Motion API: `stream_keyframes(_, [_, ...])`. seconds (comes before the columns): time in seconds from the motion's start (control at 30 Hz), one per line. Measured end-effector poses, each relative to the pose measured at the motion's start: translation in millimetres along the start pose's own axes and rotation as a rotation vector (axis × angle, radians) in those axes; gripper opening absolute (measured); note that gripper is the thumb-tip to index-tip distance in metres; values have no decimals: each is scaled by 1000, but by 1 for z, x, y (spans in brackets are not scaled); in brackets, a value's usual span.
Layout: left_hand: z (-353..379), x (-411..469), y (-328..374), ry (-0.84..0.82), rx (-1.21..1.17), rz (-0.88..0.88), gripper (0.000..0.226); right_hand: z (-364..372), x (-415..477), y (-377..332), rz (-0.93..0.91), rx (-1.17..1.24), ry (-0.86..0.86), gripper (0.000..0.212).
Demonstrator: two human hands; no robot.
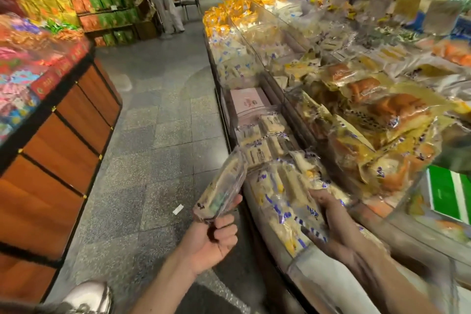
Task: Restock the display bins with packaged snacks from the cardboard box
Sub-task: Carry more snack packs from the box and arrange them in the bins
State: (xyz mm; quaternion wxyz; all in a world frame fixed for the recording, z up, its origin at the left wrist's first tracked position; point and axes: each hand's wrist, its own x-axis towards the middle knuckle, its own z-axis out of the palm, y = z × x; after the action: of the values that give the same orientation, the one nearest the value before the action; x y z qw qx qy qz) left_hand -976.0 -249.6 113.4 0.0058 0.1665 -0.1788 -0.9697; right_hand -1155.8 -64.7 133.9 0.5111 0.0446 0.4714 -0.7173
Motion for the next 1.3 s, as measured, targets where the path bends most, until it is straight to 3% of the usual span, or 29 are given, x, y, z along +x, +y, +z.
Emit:
stream_keyframes(0.13, [-3, 42, 48, 177, -18, -2, 25, 30, 49, -12, 38, 32, 27, 29])
stream_keyframes(0.2, [2, 63, 72, 272, 24, 16, 38, 36, 72, -23, 37, 86, 65, 36])
stream_keyframes(0.3, [1, 91, 105, 350, 137, 5, 38, 44, 99, -35, 5, 150, 141, 34])
stream_keyframes(0.5, [-32, 162, 180, 342, 257, -123, 40, 53, 161, -46, -16, 179, 398, 13])
stream_keyframes(0.6, [-53, 206, 221, 297, 330, -207, 40, 64, 195, -49, -55, 206, 462, 14])
stream_keyframes(0.7, [-64, 242, 264, 234, 520, -290, 26, 84, 229, -51, -120, 224, 564, 17])
stream_keyframes(0.87, [-73, 295, 342, 169, 861, -413, 42, 120, 269, -49, -215, 376, 762, 19])
stream_keyframes(0.97, [-69, 334, 374, 142, 1100, -430, 32, 128, 281, -49, -260, 457, 880, 15])
stream_keyframes(1.07, [-59, 374, 391, 24, 1321, -417, 26, 131, 294, -50, -318, 538, 950, 13])
stream_keyframes(1.13, [-55, 408, 393, -106, 1597, -351, 21, 128, 302, -54, -369, 585, 996, 12])
stream_keyframes(1.23, [-47, 455, 384, -472, 2108, -215, 21, 119, 312, -63, -424, 577, 1073, 10])
stream_keyframes(1.3, [-39, 475, 370, -680, 2282, -280, 17, 113, 317, -69, -435, 555, 1086, 14])
